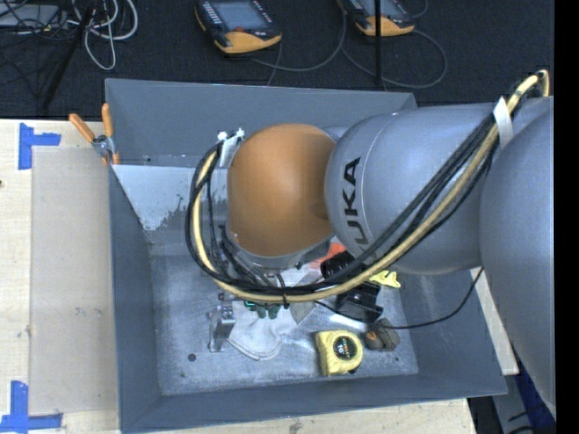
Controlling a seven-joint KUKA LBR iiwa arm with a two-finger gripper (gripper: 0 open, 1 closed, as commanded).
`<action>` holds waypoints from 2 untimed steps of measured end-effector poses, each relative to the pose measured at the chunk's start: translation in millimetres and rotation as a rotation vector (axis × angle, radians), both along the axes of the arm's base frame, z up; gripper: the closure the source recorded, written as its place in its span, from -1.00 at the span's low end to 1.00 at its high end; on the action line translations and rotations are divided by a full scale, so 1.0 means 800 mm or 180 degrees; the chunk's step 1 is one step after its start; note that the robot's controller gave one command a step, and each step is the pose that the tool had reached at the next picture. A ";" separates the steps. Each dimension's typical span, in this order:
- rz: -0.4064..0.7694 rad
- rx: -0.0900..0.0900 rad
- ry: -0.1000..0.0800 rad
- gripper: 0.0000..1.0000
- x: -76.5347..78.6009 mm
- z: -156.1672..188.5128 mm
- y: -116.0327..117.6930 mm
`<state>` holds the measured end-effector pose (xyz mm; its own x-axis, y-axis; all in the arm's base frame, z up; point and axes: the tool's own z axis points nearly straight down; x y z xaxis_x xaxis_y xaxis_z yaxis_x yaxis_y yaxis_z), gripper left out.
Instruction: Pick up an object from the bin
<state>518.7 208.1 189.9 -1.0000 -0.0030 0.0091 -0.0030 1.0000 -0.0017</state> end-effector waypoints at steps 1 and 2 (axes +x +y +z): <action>-0.0005 0.0000 -0.0005 -1.00 0.000 0.002 -0.001; 0.0516 0.0007 -0.0003 -1.00 0.040 0.037 -0.017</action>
Offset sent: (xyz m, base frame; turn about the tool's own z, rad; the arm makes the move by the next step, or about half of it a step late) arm 0.0842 -0.0428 0.0707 -0.3755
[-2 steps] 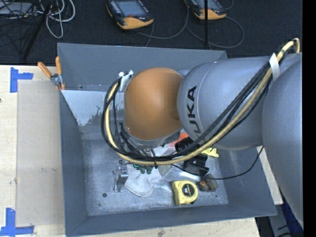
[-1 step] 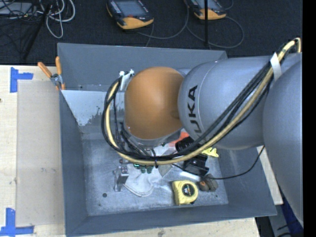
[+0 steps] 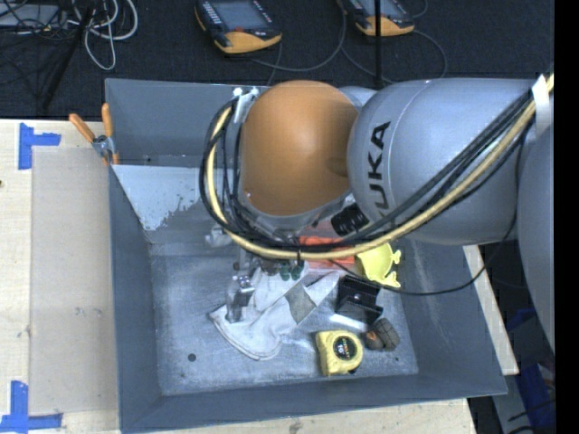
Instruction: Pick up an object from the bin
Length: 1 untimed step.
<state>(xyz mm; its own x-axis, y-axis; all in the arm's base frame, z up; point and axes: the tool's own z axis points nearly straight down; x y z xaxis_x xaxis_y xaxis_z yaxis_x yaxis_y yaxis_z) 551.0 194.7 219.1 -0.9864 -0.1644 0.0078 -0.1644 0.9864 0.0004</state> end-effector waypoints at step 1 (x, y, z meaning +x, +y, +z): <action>0.0448 0.0010 -0.0069 -1.00 0.030 -0.022 -0.014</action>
Offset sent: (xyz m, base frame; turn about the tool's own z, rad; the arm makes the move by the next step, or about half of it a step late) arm 0.0134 -0.0055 -0.1491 -0.1274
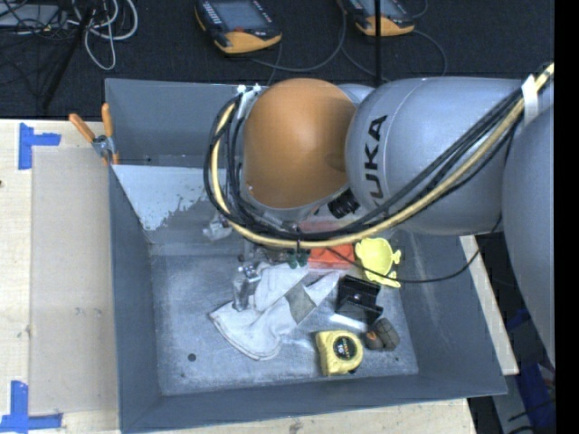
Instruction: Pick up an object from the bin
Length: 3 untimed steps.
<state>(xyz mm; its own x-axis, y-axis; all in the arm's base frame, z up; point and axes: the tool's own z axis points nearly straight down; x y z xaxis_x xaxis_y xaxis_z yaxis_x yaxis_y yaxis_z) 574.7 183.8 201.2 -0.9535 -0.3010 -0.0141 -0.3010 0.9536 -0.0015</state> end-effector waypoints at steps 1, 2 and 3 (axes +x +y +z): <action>-0.0353 -0.0004 0.0038 -1.00 -0.006 -0.080 0.003; 0.0177 -0.0002 0.0052 -1.00 0.002 -0.138 -0.040; 0.0038 0.0001 0.0045 1.00 0.027 -0.157 -0.080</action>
Offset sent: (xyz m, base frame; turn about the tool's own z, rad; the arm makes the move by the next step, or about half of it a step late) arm 0.0106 -0.0659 -0.1312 -0.1030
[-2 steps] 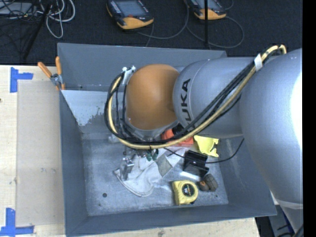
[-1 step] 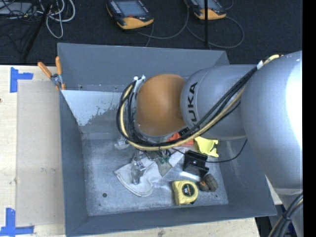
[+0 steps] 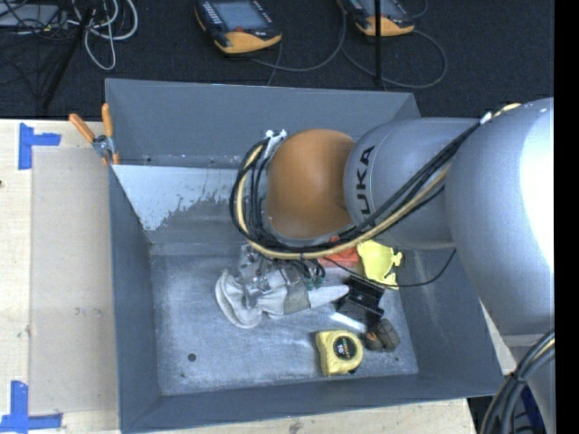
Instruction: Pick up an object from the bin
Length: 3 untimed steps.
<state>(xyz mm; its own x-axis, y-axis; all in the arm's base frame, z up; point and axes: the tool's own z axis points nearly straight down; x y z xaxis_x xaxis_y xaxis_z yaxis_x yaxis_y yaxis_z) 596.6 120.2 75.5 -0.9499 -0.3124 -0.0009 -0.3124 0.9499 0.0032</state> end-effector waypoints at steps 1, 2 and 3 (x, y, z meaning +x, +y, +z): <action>-0.0002 0.0000 0.0000 1.00 0.000 0.000 0.000; -0.0018 -0.0011 0.0020 1.00 0.002 0.049 0.000; -0.0005 -0.0010 0.0011 1.00 0.000 0.125 0.004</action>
Offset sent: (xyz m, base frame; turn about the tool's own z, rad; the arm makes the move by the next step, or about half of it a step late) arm 0.0110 0.0017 0.1137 0.0140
